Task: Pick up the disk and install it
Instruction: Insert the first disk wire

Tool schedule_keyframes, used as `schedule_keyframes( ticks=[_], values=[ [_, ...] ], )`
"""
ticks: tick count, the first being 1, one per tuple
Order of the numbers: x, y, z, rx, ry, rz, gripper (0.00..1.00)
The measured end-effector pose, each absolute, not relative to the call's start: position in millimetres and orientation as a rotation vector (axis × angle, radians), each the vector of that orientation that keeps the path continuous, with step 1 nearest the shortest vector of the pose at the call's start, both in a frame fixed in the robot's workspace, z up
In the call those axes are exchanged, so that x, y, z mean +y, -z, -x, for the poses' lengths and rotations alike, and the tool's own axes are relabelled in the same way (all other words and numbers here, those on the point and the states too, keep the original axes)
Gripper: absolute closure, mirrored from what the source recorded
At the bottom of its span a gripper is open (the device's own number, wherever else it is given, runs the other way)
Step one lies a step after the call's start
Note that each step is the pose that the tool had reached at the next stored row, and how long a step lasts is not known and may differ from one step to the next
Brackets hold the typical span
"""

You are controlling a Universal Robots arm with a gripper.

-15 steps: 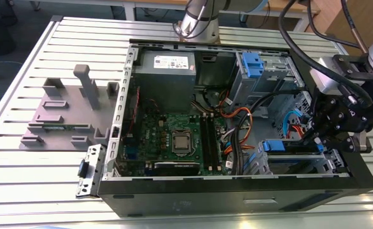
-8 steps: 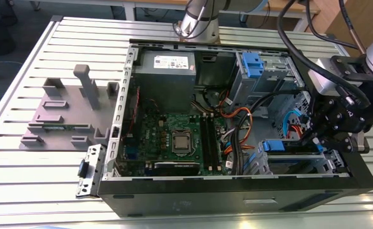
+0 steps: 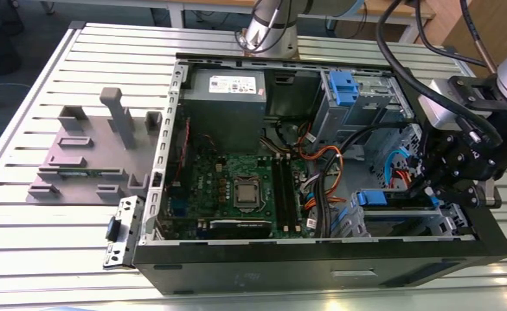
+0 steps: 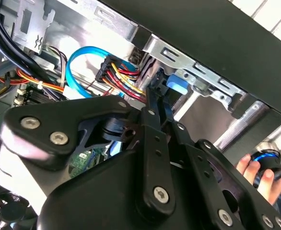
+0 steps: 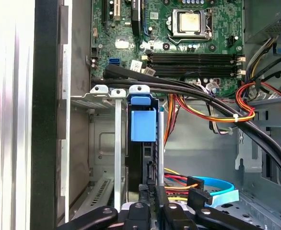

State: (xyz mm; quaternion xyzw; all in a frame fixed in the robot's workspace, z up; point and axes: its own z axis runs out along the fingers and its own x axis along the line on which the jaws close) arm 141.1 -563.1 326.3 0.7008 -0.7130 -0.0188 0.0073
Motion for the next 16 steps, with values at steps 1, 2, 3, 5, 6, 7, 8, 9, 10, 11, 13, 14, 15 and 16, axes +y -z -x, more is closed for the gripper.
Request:
schedule_keyframes(
  ticks=[1,2,3,5,6,7,8,9,10,11,13,14,15,16],
  values=[
    [-563.1,-326.0,-141.1,-2.230,0.059,-2.192,0.82],
    [-563.2,-326.0,-141.1,-2.230,0.059,-2.192,0.82],
    [-563.2,-326.6,-141.1,-2.229,0.057,-2.191,0.76],
    [-563.2,-326.8,-141.1,-2.229,0.057,-2.191,0.76],
    [-563.2,-326.8,-141.2,-2.229,0.057,-2.191,0.76],
    [-563.2,-326.8,-141.2,-2.229,0.057,-2.191,0.76],
    [-563.2,-327.1,-141.1,-2.229,0.057,-2.191,0.76],
    [-563.2,-328.1,-141.1,-2.229,0.056,-2.191,0.76],
    [-563.2,-329.4,-141.1,-2.229,0.057,-2.191,0.76],
    [-563.2,-331.3,-141.2,-2.229,0.057,-2.191,0.76],
    [-563.2,-335.7,-141.1,-2.229,0.057,-2.191,0.76],
    [-563.2,-337.9,-141.2,-2.229,0.057,-2.191,0.76],
    [-563.2,-340.3,-141.1,-2.229,0.057,-2.191,0.76],
    [-563.2,-343.1,-141.1,-2.229,0.057,-2.191,0.76]
  ],
)
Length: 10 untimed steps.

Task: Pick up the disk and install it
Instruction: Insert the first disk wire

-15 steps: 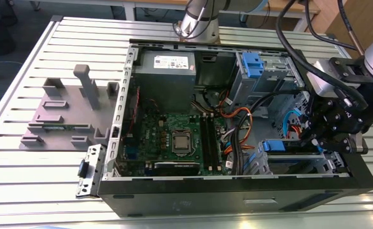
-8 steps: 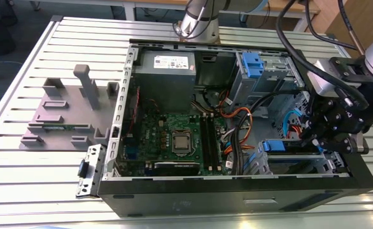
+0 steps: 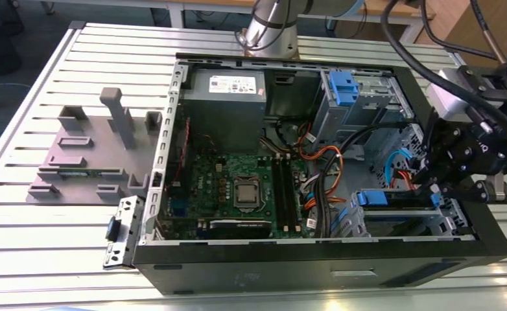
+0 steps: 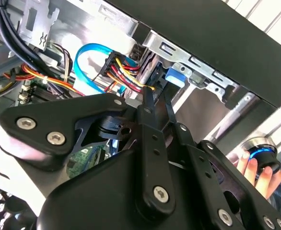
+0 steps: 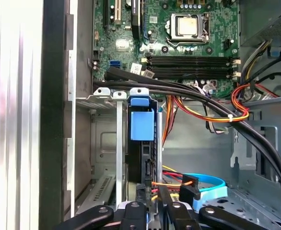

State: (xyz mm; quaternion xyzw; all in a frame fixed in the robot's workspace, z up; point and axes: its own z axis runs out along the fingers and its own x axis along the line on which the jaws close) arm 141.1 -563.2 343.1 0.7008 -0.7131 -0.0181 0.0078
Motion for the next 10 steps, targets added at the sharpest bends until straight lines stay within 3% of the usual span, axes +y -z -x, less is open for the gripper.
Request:
schedule_keyframes(
  ticks=[8,10],
  values=[
    [-563.2,-354.8,-141.1,-2.229,0.058,-2.191,0.76],
    [-563.2,-355.0,-141.1,-2.230,0.060,-2.192,0.84]
  ],
)
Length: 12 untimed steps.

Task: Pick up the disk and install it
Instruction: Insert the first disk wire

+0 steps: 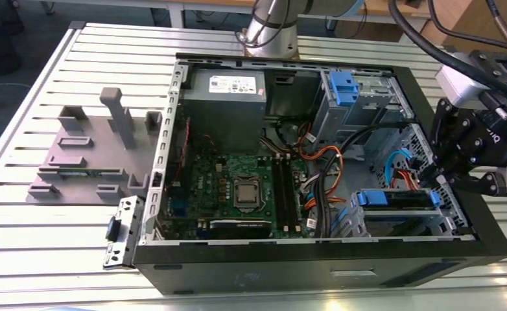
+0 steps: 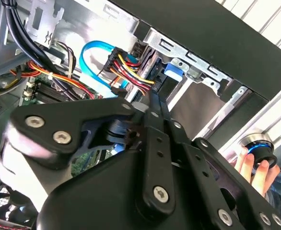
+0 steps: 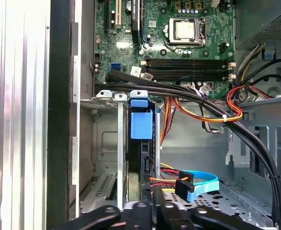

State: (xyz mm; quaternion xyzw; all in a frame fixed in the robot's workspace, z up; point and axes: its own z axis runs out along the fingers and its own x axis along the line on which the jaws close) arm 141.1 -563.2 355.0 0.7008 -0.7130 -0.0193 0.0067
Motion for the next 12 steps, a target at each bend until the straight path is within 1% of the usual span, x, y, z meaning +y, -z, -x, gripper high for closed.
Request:
schedule_keyframes(
  ticks=[1,2,12],
  values=[
    [-563.3,-354.8,-141.2,-2.232,0.063,-2.194,0.84],
    [-563.5,-354.5,-141.2,-2.232,0.067,-2.195,0.89],
    [-570.2,-342.9,-143.9,-2.236,0.103,-2.198,0.89]
  ],
)
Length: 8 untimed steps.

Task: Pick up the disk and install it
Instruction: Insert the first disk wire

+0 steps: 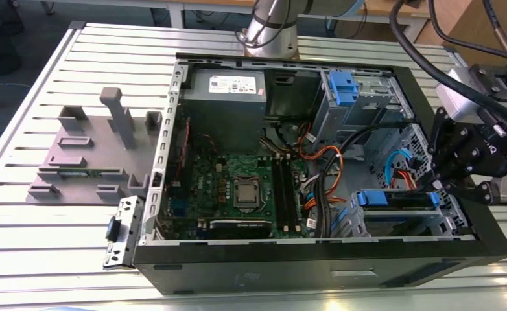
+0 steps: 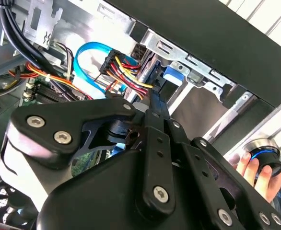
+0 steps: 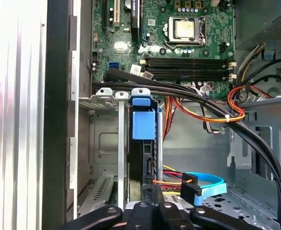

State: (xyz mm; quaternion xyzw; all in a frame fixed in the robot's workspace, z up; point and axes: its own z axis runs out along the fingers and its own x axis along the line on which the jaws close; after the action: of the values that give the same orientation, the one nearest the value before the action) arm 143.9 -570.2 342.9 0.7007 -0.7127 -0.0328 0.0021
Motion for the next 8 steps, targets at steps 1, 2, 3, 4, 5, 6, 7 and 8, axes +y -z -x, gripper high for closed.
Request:
schedule_keyframes(
  ticks=[1,2,3,4,5,6,7,8],
  values=[
    [-570.2,-341.3,-144.1,-2.235,0.104,-2.198,0.89],
    [-570.2,-339.9,-144.2,-2.235,0.106,-2.197,0.89],
    [-570.2,-338.9,-144.4,-2.235,0.107,-2.197,0.89],
    [-570.2,-337.9,-144.5,-2.234,0.108,-2.197,0.89],
    [-570.2,-337.1,-144.6,-2.234,0.109,-2.197,0.89],
    [-570.2,-336.3,-144.7,-2.234,0.110,-2.196,0.89],
    [-570.2,-335.3,-144.7,-2.234,0.111,-2.196,0.89],
    [-570.2,-334.3,-144.8,-2.234,0.112,-2.196,0.89]
  ],
)
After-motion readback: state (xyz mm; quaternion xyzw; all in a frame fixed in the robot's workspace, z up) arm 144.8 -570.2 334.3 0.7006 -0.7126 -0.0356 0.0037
